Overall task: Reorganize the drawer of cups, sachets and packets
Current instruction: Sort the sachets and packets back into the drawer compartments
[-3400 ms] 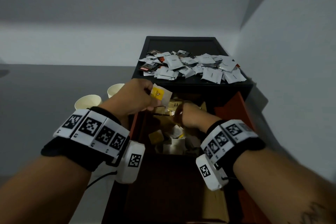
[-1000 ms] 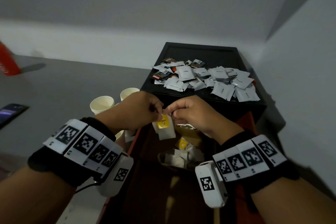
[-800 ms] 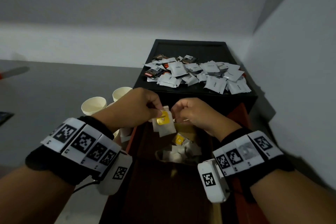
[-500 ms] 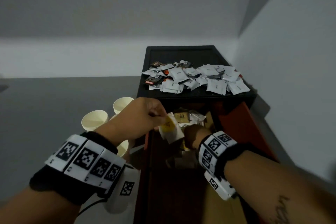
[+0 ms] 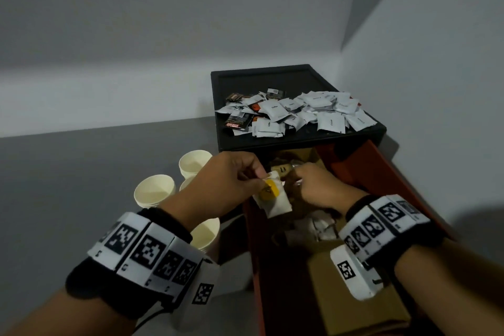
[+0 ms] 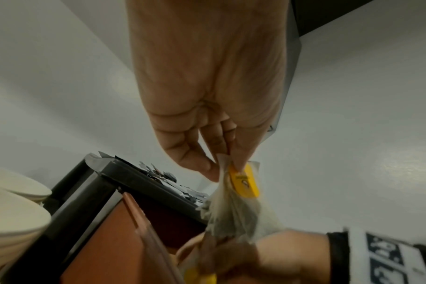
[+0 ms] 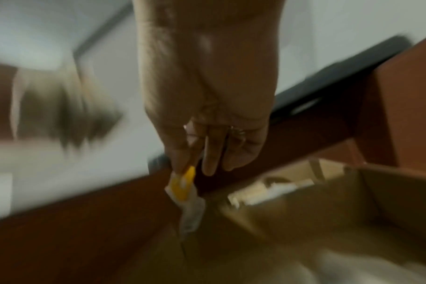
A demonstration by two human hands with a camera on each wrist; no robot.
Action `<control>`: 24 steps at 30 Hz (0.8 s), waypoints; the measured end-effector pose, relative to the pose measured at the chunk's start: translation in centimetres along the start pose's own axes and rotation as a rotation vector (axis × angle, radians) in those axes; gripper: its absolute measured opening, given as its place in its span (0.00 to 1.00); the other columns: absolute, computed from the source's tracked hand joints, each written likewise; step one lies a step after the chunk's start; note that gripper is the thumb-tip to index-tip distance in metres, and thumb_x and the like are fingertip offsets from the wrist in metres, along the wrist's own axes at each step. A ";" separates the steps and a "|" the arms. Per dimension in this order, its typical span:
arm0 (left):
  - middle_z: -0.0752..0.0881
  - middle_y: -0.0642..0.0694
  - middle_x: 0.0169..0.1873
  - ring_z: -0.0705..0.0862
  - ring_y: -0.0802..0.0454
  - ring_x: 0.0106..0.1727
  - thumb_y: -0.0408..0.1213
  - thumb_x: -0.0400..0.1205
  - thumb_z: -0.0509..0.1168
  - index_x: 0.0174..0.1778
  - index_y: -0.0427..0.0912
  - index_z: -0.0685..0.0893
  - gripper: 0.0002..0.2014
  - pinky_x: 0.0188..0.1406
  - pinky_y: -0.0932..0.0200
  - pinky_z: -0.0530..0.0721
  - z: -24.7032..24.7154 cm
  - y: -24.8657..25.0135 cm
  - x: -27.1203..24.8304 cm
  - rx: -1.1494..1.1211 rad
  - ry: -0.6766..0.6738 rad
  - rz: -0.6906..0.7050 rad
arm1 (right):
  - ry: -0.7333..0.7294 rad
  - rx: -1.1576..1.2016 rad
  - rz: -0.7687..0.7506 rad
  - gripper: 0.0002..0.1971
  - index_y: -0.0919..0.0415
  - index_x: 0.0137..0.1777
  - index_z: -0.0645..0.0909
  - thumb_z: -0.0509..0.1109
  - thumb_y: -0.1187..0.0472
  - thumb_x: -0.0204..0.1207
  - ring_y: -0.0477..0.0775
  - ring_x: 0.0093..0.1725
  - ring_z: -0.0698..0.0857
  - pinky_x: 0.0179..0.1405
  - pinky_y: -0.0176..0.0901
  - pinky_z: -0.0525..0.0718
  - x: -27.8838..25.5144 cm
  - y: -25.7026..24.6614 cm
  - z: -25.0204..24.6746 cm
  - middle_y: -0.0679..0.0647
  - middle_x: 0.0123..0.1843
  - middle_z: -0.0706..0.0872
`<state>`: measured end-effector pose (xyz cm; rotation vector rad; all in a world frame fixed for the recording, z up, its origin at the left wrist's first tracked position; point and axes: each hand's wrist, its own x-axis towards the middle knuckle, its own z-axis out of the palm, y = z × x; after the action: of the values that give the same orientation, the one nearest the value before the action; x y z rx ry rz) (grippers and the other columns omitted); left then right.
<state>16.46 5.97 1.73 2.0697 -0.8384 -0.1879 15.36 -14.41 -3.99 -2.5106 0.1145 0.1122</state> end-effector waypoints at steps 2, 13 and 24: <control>0.88 0.54 0.36 0.88 0.54 0.39 0.30 0.76 0.71 0.35 0.51 0.83 0.10 0.43 0.62 0.86 0.2 0.1 -0.1 -0.002 -0.018 0.016 | 0.061 0.231 -0.061 0.05 0.64 0.37 0.86 0.71 0.69 0.73 0.41 0.51 0.85 0.48 0.25 0.80 -1.2 -0.6 -1.4 0.50 0.54 0.88; 0.87 0.57 0.35 0.85 0.66 0.38 0.34 0.76 0.72 0.38 0.58 0.81 0.12 0.39 0.74 0.81 2.2 2.2 0.8 0.089 0.054 0.041 | 0.100 0.571 -0.283 0.12 0.57 0.34 0.80 0.75 0.74 0.68 0.35 0.30 0.82 0.34 0.28 0.80 -4.3 -2.2 -4.6 0.48 0.33 0.85; 0.78 0.59 0.36 0.77 0.65 0.36 0.32 0.77 0.70 0.36 0.53 0.80 0.10 0.35 0.79 0.71 4.0 3.2 0.1 0.340 0.075 -0.122 | -0.096 0.651 -0.211 0.07 0.58 0.38 0.79 0.71 0.66 0.75 0.45 0.33 0.82 0.28 0.33 0.79 -3.1 0.1 -4.2 0.50 0.32 0.85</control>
<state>13.31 1.96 1.80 2.4323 -0.7375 -0.0331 12.45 -16.74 -0.32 -1.8500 -0.1357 0.0904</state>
